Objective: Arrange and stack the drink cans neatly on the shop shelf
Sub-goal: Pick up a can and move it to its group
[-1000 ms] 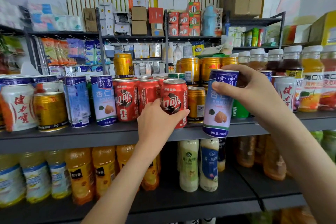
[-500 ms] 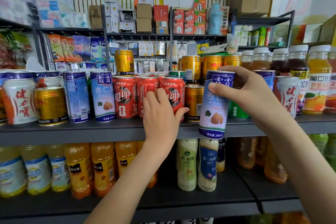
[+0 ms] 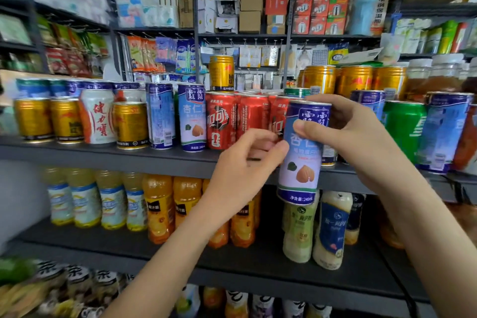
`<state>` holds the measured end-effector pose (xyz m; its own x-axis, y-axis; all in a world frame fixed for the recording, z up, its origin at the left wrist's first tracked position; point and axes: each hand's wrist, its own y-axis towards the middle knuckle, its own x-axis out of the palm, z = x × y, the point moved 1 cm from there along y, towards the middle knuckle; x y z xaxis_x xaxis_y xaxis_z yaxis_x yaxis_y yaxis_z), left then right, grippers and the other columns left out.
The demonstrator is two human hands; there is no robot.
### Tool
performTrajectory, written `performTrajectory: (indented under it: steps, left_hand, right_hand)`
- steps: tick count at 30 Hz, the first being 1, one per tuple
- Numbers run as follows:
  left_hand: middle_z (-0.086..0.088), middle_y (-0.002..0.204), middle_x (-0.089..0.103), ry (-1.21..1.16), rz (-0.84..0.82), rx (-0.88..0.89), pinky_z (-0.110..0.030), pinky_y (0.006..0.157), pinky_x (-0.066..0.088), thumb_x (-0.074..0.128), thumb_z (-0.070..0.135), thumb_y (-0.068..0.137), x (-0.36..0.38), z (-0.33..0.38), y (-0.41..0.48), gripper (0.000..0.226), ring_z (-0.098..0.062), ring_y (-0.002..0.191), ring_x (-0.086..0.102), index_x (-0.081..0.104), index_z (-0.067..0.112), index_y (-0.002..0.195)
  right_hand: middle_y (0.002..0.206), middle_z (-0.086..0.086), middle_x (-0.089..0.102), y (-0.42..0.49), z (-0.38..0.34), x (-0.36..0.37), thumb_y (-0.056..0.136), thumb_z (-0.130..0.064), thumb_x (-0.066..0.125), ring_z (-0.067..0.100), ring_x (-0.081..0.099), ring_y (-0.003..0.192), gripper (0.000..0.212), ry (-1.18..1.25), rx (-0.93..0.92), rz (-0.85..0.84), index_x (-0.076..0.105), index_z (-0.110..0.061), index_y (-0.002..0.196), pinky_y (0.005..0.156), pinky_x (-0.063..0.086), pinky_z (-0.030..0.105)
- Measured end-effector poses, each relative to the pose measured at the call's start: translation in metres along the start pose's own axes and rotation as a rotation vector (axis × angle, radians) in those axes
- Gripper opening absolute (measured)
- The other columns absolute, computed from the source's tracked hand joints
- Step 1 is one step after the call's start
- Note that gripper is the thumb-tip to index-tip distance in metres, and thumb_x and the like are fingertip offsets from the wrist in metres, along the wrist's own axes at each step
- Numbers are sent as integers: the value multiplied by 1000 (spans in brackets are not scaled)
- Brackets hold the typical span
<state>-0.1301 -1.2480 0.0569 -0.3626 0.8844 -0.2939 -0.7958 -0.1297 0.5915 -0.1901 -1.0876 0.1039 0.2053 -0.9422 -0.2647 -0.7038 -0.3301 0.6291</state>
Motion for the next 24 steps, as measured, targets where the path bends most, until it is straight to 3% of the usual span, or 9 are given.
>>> performTrajectory:
  steps: [2,5,10,13,15,18,21,24]
  left_hand:
    - [11,106,67,-45,-109,-84,-26,87,52,64,38,86,-12,-2,-11,30,0,98,63,60,26,113]
    - [12,106,69,-18,-45,-146,-34,92,51,71,35,81,-38,-9,-25,36,-2,100,64,61,27,114]
    - [2,90,74,43,31,-213,-40,92,51,76,34,74,-90,-22,-54,39,-12,91,69,63,20,108]
    - [3,90,74,112,67,-241,-42,89,52,74,51,62,-124,-31,-68,55,-13,90,69,65,20,106]
    - [3,90,74,134,99,-243,-42,88,53,73,54,58,-151,-38,-76,58,-13,90,69,66,20,104]
    - [3,87,74,134,123,-247,-40,87,54,78,44,63,-198,-47,-85,46,-13,87,69,67,19,100]
    - [3,81,75,132,111,-215,-36,86,53,81,26,70,-250,-57,-92,34,-13,84,70,68,21,100]
    - [5,83,75,157,91,-191,-34,85,53,79,34,62,-303,-63,-87,43,-12,84,70,69,24,102]
  right_hand:
    - [93,-5,72,2,-4,20,54,-43,75,9,68,87,61,45,-5,-60,63,-22,110,74,57,27]
    - [91,-6,72,5,-9,55,55,-41,76,6,68,85,58,96,-15,-149,64,-20,108,70,55,20]
    - [98,-1,72,3,-11,120,68,-25,81,14,68,92,44,155,11,-263,65,-18,108,84,57,37]
    - [98,0,72,0,-18,159,58,-37,80,16,67,94,53,175,-11,-295,66,-19,105,89,54,42]
    - [98,-3,72,0,-26,185,51,-44,78,12,67,95,61,184,-13,-325,66,-21,107,89,54,38]
    - [101,-10,71,4,-43,228,53,-48,75,2,65,94,66,136,-35,-403,63,-25,114,84,52,23]
    - [100,-13,71,12,-62,269,65,-42,70,-3,65,92,49,149,-38,-457,64,-27,111,78,49,12]
    - [98,-14,72,25,-84,305,66,-44,64,-2,65,92,42,141,-37,-494,66,-28,104,80,51,15]
